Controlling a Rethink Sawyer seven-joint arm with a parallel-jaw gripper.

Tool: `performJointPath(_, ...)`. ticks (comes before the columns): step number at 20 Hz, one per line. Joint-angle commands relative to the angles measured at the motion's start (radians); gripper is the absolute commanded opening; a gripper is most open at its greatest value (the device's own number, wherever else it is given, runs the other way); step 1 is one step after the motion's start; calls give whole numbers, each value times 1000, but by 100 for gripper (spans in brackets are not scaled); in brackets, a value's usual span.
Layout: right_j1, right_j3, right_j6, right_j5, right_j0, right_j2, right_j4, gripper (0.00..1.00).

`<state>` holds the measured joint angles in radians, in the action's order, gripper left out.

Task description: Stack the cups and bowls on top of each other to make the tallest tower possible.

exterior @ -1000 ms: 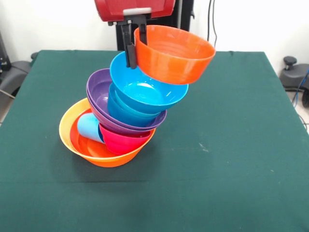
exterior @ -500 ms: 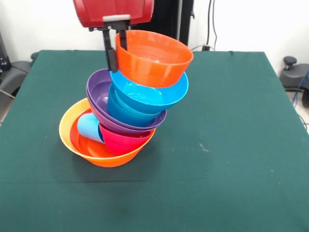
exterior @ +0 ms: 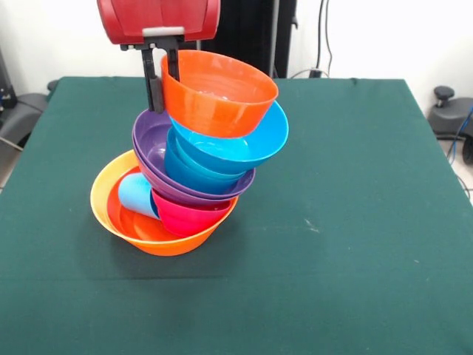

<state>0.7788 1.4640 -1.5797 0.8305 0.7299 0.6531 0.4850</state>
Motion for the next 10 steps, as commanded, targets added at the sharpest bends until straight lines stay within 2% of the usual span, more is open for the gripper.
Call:
performJointPath(1,-68,81,273,61,-22,39,87,0)
performJointPath(10,-81,94,248,58,-28,23,113,0)
